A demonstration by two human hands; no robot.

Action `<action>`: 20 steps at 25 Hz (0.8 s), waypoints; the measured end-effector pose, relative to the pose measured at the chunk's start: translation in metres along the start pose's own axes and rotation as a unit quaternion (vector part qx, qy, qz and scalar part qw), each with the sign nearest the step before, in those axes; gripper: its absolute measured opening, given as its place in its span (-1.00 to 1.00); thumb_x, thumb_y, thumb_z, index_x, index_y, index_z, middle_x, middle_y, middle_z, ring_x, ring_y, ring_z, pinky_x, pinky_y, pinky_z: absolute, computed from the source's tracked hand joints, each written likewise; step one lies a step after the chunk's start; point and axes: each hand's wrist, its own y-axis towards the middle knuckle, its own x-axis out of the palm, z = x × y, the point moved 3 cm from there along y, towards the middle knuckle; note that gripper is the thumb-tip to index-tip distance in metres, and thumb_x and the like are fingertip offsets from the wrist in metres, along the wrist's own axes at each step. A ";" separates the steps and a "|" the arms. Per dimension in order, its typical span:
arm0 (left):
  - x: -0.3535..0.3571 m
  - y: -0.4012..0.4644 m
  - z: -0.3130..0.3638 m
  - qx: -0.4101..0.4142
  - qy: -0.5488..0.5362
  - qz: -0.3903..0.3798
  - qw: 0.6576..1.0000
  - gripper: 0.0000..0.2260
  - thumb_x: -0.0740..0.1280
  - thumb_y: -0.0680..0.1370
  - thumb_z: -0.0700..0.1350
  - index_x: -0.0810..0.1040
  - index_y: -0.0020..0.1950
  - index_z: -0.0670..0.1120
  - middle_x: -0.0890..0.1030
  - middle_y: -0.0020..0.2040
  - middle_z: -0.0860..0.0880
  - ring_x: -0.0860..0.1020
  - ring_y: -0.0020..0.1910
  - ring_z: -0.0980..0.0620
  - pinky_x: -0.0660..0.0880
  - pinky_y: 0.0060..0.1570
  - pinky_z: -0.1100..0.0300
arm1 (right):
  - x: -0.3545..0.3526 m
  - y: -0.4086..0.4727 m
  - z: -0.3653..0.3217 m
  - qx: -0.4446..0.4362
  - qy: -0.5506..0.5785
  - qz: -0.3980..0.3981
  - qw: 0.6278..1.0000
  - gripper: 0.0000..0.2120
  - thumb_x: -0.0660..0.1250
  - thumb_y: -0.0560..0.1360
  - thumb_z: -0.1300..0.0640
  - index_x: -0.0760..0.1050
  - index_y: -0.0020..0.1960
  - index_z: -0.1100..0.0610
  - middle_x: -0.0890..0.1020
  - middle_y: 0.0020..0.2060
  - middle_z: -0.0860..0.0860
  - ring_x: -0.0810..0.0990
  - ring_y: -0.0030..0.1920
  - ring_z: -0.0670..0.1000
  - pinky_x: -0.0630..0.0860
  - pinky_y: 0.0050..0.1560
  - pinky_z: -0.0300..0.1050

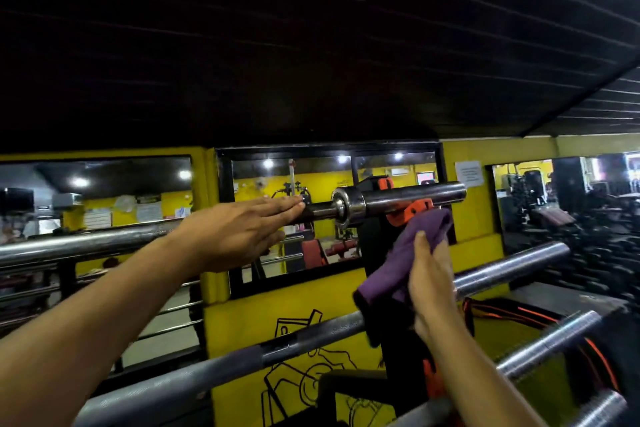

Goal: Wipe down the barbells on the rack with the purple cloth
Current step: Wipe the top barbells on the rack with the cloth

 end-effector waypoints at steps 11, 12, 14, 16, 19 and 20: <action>0.000 -0.002 0.000 0.012 -0.003 0.051 0.999 -0.42 0.07 0.67 0.18 -0.18 0.60 0.23 -0.21 0.50 0.36 0.03 0.52 0.28 0.24 0.48 0.10 | 0.097 0.000 0.017 -0.051 0.062 0.057 0.995 -0.53 0.10 0.69 -0.14 0.12 0.57 -0.21 0.34 0.51 0.00 0.43 0.39 -0.03 0.43 0.38 0.04; 0.001 0.000 -0.001 0.015 -0.012 0.054 0.998 -0.43 0.07 0.67 0.17 -0.16 0.60 0.24 -0.19 0.50 0.37 0.08 0.54 0.25 0.29 0.47 0.08 | 0.093 -0.009 0.025 -0.086 0.041 0.036 0.995 -0.62 0.11 0.70 -0.09 0.21 0.49 -0.27 0.44 0.41 -0.02 0.50 0.32 -0.04 0.49 0.33 0.05; 0.001 0.001 0.001 0.014 -0.025 0.052 0.998 -0.45 0.06 0.67 0.15 -0.12 0.60 0.24 -0.17 0.50 0.38 0.13 0.54 0.21 0.33 0.45 0.04 | 0.080 -0.013 0.032 -0.111 0.000 -0.009 0.994 -0.68 0.15 0.70 0.02 0.35 0.44 -0.15 0.57 0.27 0.00 0.60 0.21 0.03 0.55 0.26 0.15; 0.001 0.001 0.002 0.015 -0.026 0.059 0.998 -0.47 0.02 0.67 0.19 -0.11 0.60 0.24 -0.16 0.51 0.36 0.17 0.54 0.18 0.36 0.43 0.01 | 0.065 0.002 0.032 -0.111 -0.045 0.000 0.993 -0.70 0.18 0.69 0.08 0.42 0.41 0.00 0.61 0.21 0.06 0.61 0.19 0.11 0.54 0.25 0.24; 0.003 0.001 0.000 0.010 -0.011 0.063 0.998 -0.44 -0.07 0.62 0.29 -0.14 0.59 0.25 -0.18 0.52 0.36 0.18 0.53 0.18 0.39 0.40 -0.01 | 0.048 0.023 0.014 -0.058 -0.017 0.078 0.995 -0.63 0.17 0.70 0.15 0.38 0.49 0.12 0.55 0.33 0.12 0.55 0.32 0.15 0.54 0.28 -0.05; 0.003 0.001 -0.001 0.005 -0.007 0.061 0.998 -0.43 -0.08 0.61 0.31 -0.16 0.59 0.26 -0.19 0.51 0.37 0.18 0.53 0.18 0.40 0.39 -0.03 | 0.048 0.025 0.007 -0.040 0.021 0.092 0.995 -0.61 0.15 0.70 0.19 0.33 0.53 0.15 0.51 0.36 0.11 0.54 0.32 0.12 0.55 0.13 -0.30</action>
